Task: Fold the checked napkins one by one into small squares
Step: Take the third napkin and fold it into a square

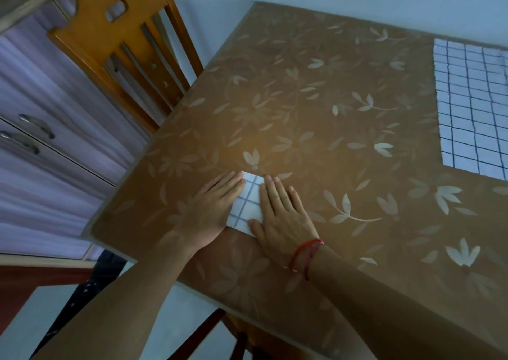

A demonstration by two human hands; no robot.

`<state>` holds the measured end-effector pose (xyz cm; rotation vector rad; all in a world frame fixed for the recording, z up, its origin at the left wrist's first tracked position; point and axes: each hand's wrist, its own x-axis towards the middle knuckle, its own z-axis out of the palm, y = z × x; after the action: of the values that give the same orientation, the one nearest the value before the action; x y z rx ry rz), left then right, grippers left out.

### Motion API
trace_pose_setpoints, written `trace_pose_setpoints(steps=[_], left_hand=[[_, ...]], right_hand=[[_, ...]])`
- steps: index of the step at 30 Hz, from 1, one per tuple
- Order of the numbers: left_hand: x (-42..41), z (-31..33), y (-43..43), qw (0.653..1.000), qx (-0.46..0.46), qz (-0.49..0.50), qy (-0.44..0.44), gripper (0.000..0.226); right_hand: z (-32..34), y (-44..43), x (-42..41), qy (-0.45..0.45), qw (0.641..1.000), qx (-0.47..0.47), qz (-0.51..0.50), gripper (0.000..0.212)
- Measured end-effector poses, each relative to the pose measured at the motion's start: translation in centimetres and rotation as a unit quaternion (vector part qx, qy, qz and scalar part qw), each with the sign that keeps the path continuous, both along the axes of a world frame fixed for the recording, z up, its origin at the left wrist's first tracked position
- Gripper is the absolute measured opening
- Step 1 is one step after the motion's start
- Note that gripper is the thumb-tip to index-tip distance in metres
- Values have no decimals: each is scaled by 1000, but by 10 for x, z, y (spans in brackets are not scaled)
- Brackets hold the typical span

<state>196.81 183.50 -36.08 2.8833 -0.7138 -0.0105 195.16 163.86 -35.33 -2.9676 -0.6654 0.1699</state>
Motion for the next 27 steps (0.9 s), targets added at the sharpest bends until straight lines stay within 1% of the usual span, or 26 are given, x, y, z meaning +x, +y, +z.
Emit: trace_pose_setpoints(steps=[2, 4, 7, 9, 11, 12, 13, 14, 16, 17, 18, 19, 20, 21, 22, 23, 24, 25, 26, 27], left_hand=[[-14, 2, 9, 1000, 11, -6, -9, 54], [-35, 4, 21, 999, 34, -17, -9, 56], [-65, 7, 36, 997, 63, -37, 15, 57], [-77, 10, 42, 996, 78, -46, 22, 59], [-82, 14, 42, 996, 70, -45, 20, 59], [-82, 17, 39, 998, 35, -36, 28, 57], [-80, 23, 34, 999, -23, -9, 44, 53], [-77, 30, 29, 993, -90, 35, 62, 48], [-69, 44, 18, 966, -195, 144, 86, 40], [-63, 51, 14, 946, -233, 201, 100, 36], [-57, 55, 10, 919, -273, 255, 124, 33], [-50, 59, 6, 885, -323, 301, 150, 31], [-43, 62, 3, 845, -380, 335, 171, 30], [-36, 64, -1, 801, -440, 359, 188, 27], [-31, 65, -4, 757, -494, 377, 203, 25], [-26, 65, -7, 723, -529, 392, 211, 22], [-23, 66, -9, 702, -545, 403, 217, 20], [-20, 66, -10, 687, -555, 412, 222, 19], [-18, 65, -11, 674, -565, 419, 227, 18], [-16, 64, -12, 662, -572, 425, 232, 18]], right_hand=[[1, 0, 0, -1, 1000, -13, -4, 73], [1, 1, -1, -1, 1000, -18, -5, 72], [3, 2, -1, 2, 1000, -20, -5, 74], [4, 2, 0, 17, 1000, -21, -3, 75], [7, 1, 0, 37, 999, -22, 6, 77], [10, 0, 1, 47, 999, -16, 10, 77], [13, 0, 3, 62, 998, 4, 11, 76], [20, -1, 4, 82, 996, 41, 2, 75], [29, -2, 9, 140, 978, 147, -45, 71], [35, -3, 9, 154, 960, 218, -82, 68], [39, -5, 10, 147, 938, 288, -124, 61], [42, -8, 9, 133, 914, 346, -167, 50], [45, -10, 7, 138, 881, 397, -215, 38], [47, -11, 4, 163, 837, 450, -265, 30], [48, -11, 2, 194, 783, 504, -309, 28], [48, -11, 0, 221, 728, 548, -348, 25], [47, -11, -3, 240, 677, 584, -377, 23], [46, -11, -5, 252, 643, 604, -397, 23], [45, -10, -7, 261, 627, 611, -407, 25], [45, -9, -9, 270, 621, 610, -411, 27]])
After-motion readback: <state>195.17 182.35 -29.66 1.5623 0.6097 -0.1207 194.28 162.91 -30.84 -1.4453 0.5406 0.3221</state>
